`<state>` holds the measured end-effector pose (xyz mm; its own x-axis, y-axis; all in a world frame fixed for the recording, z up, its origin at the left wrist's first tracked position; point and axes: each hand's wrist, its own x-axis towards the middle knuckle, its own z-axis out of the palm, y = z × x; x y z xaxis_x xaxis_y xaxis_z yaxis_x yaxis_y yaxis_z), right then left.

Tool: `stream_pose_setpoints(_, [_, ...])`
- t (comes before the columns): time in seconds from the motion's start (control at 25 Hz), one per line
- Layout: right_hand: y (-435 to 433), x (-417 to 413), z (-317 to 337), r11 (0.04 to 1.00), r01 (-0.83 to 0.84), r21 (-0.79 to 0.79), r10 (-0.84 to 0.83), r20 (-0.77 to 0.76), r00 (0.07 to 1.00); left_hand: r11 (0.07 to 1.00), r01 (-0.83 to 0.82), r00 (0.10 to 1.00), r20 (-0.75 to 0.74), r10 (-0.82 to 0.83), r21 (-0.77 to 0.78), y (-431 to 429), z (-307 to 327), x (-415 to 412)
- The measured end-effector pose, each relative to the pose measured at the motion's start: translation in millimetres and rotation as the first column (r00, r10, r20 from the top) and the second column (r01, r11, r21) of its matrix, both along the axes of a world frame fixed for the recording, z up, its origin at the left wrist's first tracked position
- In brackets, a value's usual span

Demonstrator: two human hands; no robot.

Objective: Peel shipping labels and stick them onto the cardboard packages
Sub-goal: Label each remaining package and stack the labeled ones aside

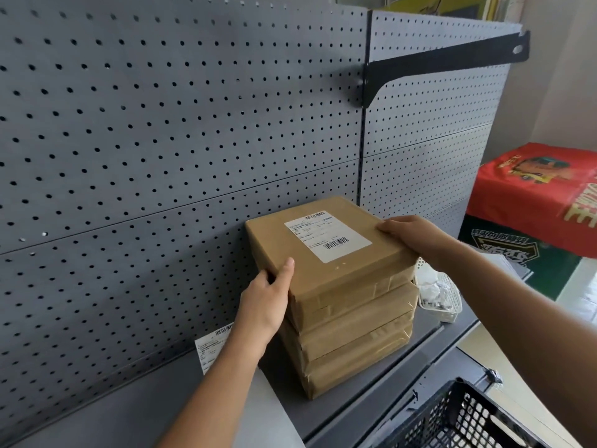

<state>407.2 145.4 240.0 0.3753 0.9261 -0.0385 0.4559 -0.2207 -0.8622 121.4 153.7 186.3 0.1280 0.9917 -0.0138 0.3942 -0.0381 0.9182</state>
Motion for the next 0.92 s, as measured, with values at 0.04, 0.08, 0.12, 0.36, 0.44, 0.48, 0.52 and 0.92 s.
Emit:
stream_pose_setpoints(0.04, [1,-1,2,1.0,0.01,0.003,-0.01,0.082,0.997,1.0,-0.01,0.999,-0.038,0.011,0.022,0,2,-3])
stream_pose_setpoints(0.08, [0,-2,5,1.0,0.026,0.015,-0.028,0.184,0.983,0.997,-0.04,0.994,-0.101,0.047,0.066,0,5,-9])
stream_pose_setpoints(0.12, [0,-6,9,0.998,0.039,0.043,-0.05,0.293,0.955,0.987,-0.085,0.978,-0.179,0.109,0.135,0,8,-18])
stream_pose_setpoints(0.36, [0,-81,29,0.973,-0.095,0.212,-0.064,0.639,0.767,0.868,-0.204,0.793,-0.444,0.418,0.453,-3,29,-111])
stream_pose_setpoints(0.44, [1,-124,31,0.954,-0.186,0.236,-0.023,0.675,0.738,0.852,-0.253,0.756,-0.457,0.47,0.458,-12,30,-149])
stream_pose_setpoints(0.48, [2,-146,31,0.944,-0.233,0.234,0.008,0.689,0.725,0.843,-0.282,0.737,-0.458,0.496,0.458,-17,29,-169])
stream_pose_setpoints(0.52, [4,-173,29,0.93,-0.287,0.23,0.049,0.695,0.717,0.83,-0.32,0.716,-0.457,0.528,0.457,-25,27,-193])
stream_pose_setpoints(0.92, [-6,-429,-32,0.724,-0.677,0.13,0.416,0.7,0.58,0.686,-0.616,0.466,-0.524,0.713,0.386,-116,-20,-422])
